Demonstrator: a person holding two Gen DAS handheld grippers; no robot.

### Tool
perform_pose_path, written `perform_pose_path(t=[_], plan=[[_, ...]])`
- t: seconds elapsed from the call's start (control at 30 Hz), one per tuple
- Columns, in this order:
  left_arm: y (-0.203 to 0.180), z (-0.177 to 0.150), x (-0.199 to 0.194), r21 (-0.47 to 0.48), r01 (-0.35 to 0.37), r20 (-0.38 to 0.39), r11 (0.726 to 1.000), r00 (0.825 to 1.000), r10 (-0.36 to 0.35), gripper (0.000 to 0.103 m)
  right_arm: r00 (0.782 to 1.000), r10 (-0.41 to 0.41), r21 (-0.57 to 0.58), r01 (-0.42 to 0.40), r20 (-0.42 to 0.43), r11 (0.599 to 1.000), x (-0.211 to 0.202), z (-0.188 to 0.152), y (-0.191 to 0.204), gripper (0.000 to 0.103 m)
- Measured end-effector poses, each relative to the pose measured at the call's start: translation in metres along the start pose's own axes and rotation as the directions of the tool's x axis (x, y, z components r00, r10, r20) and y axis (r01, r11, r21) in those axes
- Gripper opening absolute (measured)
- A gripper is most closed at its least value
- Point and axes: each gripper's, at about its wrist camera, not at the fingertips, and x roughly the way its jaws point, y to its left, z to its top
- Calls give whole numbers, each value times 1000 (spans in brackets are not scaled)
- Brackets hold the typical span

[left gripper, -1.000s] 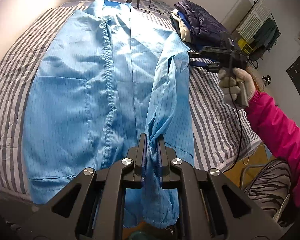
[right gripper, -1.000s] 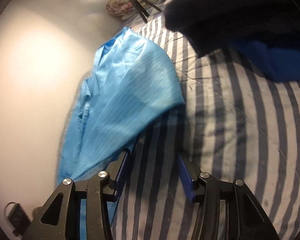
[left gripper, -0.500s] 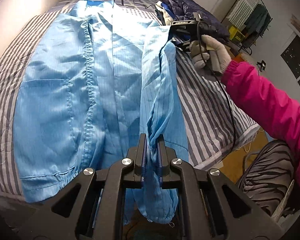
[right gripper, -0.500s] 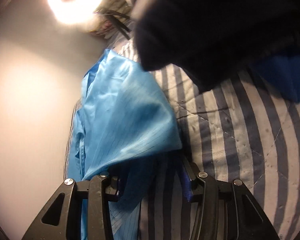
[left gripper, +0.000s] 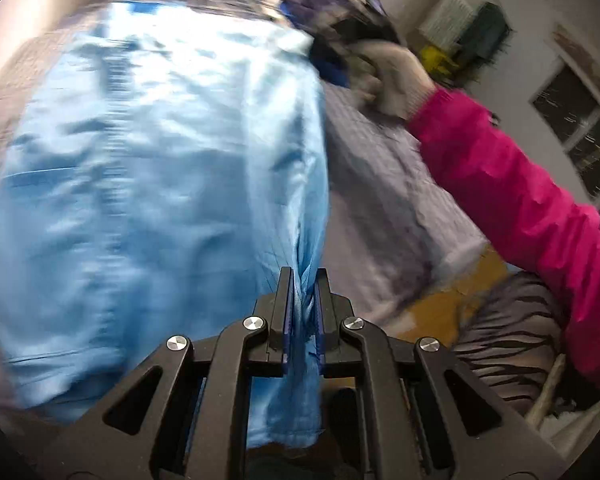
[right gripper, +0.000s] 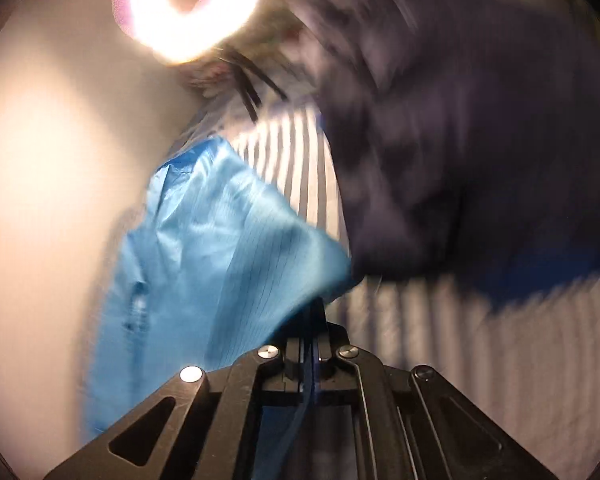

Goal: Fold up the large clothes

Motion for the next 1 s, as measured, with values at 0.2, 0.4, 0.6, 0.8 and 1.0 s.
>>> perform_pose_path(t=[0.2, 0.4, 0.6, 0.8, 1.0], plan=[[-66, -6, 58, 229, 57, -163, 972, 986, -20, 21, 979, -183, -217, 159, -95, 963, 34, -11, 17, 21], [-70, -7, 44, 231, 105, -143, 967, 987, -73, 33, 983, -151, -147, 135, -102, 980, 10, -6, -13, 32], [-43, -8, 3, 160, 55, -55, 986, 997, -47, 35, 995, -77, -84, 72, -60, 994, -37, -20, -17, 34], [32, -14, -22, -6, -214, 27, 977, 977, 214, 35, 981, 173, -104, -182, -84, 978, -43, -51, 18, 34], [62, -35, 2, -64, -241, -64, 968, 969, 237, 35, 969, -28, -259, -37, -246, 965, 7, -80, 31, 30]])
